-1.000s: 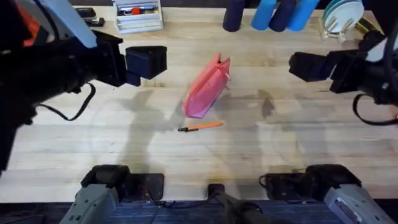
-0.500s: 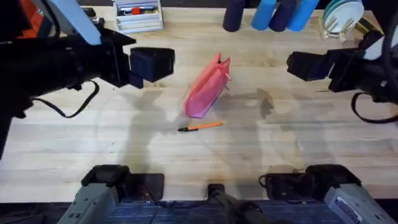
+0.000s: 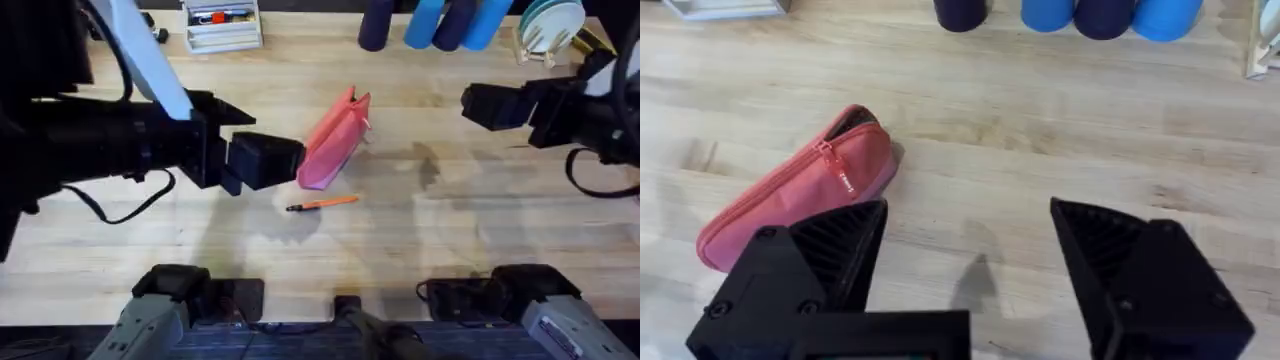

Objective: Unzip the bag, pick up the pens from the table one at a time and place them inside, then zip the bag closed.

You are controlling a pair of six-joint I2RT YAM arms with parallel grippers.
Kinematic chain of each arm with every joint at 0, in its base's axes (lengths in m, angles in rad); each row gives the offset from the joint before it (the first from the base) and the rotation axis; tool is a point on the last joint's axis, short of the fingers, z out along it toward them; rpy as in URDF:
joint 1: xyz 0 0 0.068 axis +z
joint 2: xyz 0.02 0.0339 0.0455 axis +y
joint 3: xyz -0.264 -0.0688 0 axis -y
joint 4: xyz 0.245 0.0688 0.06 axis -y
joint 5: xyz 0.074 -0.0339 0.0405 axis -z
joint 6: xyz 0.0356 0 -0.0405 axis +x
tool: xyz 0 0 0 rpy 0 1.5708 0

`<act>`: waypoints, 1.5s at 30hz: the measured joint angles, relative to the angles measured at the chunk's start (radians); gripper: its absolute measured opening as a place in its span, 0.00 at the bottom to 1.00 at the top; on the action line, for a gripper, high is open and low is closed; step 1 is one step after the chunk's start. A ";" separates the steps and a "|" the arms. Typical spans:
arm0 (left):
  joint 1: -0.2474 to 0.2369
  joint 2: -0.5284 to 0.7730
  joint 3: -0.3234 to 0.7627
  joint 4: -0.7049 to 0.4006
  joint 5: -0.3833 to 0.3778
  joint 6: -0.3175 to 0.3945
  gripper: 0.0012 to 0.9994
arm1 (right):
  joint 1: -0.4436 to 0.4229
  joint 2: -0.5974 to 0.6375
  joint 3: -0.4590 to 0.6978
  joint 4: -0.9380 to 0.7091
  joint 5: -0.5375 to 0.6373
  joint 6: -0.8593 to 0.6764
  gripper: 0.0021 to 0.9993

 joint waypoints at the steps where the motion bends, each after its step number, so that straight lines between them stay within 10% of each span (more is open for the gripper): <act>1: -0.027 0.000 0.000 0.000 -0.060 0.006 1.00 | 0.000 0.000 0.000 0.000 0.000 -0.004 1.00; 8: -0.085 0.013 0.000 0.001 -0.170 0.010 0.99 | 0.000 0.000 0.000 0.000 0.000 -0.007 1.00; 35: -0.102 0.315 0.000 0.044 -0.160 0.009 1.00 | 0.000 0.000 0.000 0.000 0.000 -0.016 1.00; 45: -0.284 0.339 -0.056 0.187 -0.255 0.010 1.00 | 0.000 0.000 0.000 0.000 0.000 -0.019 1.00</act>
